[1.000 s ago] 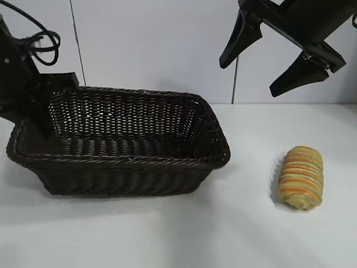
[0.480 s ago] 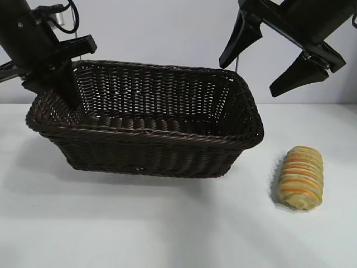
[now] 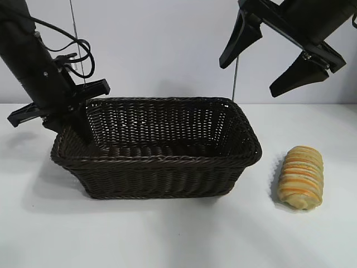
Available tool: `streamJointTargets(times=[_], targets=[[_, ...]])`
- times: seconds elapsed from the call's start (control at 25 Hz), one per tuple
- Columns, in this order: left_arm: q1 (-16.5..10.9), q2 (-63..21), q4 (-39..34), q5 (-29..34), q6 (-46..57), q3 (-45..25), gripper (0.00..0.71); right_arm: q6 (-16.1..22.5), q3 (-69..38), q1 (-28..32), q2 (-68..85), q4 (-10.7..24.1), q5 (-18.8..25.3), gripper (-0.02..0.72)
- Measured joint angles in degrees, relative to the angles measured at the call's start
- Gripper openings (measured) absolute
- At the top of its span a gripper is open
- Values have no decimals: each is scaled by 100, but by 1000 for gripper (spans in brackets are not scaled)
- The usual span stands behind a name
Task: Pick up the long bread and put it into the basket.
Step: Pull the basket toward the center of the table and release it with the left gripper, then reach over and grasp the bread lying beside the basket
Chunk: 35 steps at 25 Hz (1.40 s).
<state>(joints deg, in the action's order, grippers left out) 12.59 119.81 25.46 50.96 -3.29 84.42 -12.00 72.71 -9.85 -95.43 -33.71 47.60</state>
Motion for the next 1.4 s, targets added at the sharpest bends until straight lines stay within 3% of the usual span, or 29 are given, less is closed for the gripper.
streamJointTargets(times=[0.16, 0.24, 0.44, 0.8, 0.92, 1.08, 1.28, 1.4], targets=[[0, 2, 1, 244, 0, 195, 568, 0, 0, 0, 0, 0, 0, 683], [0, -6, -39, 421, 0, 392, 634, 0, 0, 0, 0, 0, 0, 683], [0, -259, -607, 725, 202, 936, 676, 0, 0, 0, 0, 0, 2, 683], [-81, -789, -2869, 1461, 529, 1802, 679, 0, 0, 0, 0, 0, 30, 683], [-455, -906, -3296, 1538, 529, 1849, 679, 0, 0, 0, 0, 0, 45, 683], [-1259, -1028, -3405, 1722, 468, 1856, 680, 0, 0, 0, 0, 0, 63, 683], [-2199, -1320, -3297, 1895, 395, 1856, 683, 0, 0, 0, 0, 0, 63, 683], [-2614, -1650, -2876, 1943, 172, 1856, 682, 0, 0, 0, 0, 0, 65, 683]])
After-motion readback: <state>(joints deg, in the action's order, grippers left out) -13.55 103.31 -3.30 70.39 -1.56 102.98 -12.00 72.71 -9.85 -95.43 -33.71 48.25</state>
